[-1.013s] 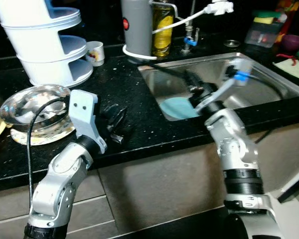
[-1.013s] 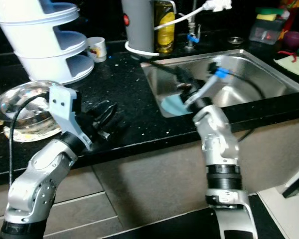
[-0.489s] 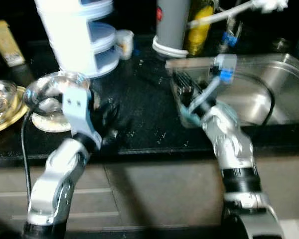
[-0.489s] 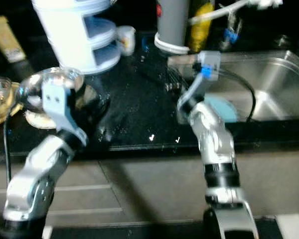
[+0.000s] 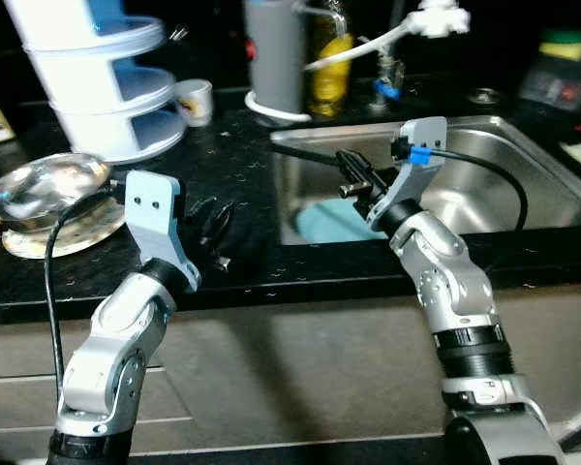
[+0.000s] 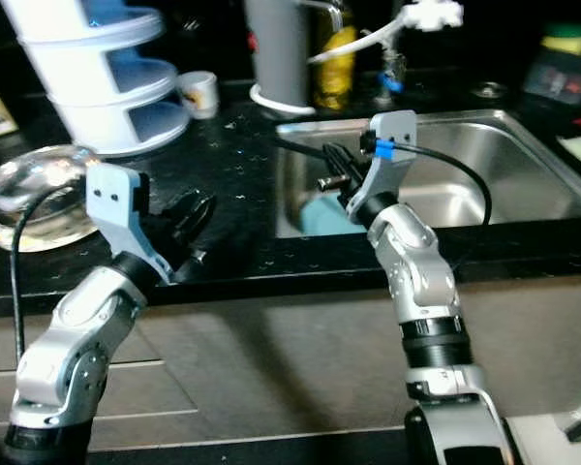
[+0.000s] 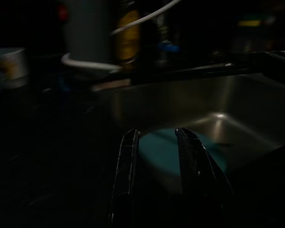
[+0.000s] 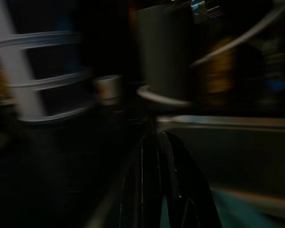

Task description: Kitchen organization

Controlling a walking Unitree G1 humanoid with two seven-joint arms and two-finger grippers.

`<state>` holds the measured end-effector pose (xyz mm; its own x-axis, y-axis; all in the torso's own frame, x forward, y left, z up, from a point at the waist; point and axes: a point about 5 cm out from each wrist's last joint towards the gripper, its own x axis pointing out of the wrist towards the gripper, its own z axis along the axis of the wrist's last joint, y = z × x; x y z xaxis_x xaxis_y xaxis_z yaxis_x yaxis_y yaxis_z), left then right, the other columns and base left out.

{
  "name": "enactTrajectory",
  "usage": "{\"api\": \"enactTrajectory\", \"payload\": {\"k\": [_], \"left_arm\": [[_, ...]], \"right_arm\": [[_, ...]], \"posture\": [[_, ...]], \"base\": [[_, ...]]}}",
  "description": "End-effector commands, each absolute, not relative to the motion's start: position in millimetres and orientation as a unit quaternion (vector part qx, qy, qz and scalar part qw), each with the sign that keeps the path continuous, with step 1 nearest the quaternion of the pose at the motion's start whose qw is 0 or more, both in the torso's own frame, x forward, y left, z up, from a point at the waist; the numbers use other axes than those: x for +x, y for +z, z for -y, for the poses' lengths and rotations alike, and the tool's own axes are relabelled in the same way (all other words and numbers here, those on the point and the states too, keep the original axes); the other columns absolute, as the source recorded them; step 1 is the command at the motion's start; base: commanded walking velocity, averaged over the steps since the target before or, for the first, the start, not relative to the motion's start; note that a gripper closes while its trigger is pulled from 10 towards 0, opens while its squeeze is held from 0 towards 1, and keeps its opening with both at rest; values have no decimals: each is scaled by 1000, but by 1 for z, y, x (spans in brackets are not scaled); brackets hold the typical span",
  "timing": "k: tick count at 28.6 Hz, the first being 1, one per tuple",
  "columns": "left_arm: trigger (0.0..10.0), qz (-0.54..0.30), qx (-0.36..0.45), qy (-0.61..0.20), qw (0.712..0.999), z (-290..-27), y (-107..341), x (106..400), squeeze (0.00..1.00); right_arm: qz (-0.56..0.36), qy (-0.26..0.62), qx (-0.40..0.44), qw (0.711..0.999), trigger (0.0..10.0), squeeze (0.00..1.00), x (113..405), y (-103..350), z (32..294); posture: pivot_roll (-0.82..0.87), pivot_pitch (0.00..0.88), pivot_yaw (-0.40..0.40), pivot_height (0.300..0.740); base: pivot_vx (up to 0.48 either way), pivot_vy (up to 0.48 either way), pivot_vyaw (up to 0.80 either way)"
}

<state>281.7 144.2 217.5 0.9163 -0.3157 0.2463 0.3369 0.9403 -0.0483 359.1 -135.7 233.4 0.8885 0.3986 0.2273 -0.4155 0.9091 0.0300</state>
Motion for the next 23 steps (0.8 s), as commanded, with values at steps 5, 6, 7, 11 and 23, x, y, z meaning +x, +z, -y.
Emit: {"api": "enactTrajectory", "payload": {"k": [5,6,7,11,23], "left_arm": [[10000,116,-50,-145,981,-150,215,283,0],[10000,116,-49,-145,981,-150,215,283,0],[10000,116,-49,-145,981,-150,215,283,0],[10000,114,-49,-142,982,-151,215,283,0],[10000,109,-33,-109,988,-159,212,286,0]], "right_arm": [[71,186,-26,980,10000,0,365,221,130],[60,178,-54,981,10000,0,366,218,129],[46,169,-84,981,10000,0,368,215,129],[16,156,-148,976,10000,0,370,208,128],[-27,162,-140,977,10000,0,372,199,123]], "posture": [[48,0,8,740],[48,0,8,740],[47,0,8,740],[48,0,8,740],[51,0,6,740]], "base": [[0,0,0],[0,0,0],[0,0,0],[0,0,0],[0,0,0]]}}
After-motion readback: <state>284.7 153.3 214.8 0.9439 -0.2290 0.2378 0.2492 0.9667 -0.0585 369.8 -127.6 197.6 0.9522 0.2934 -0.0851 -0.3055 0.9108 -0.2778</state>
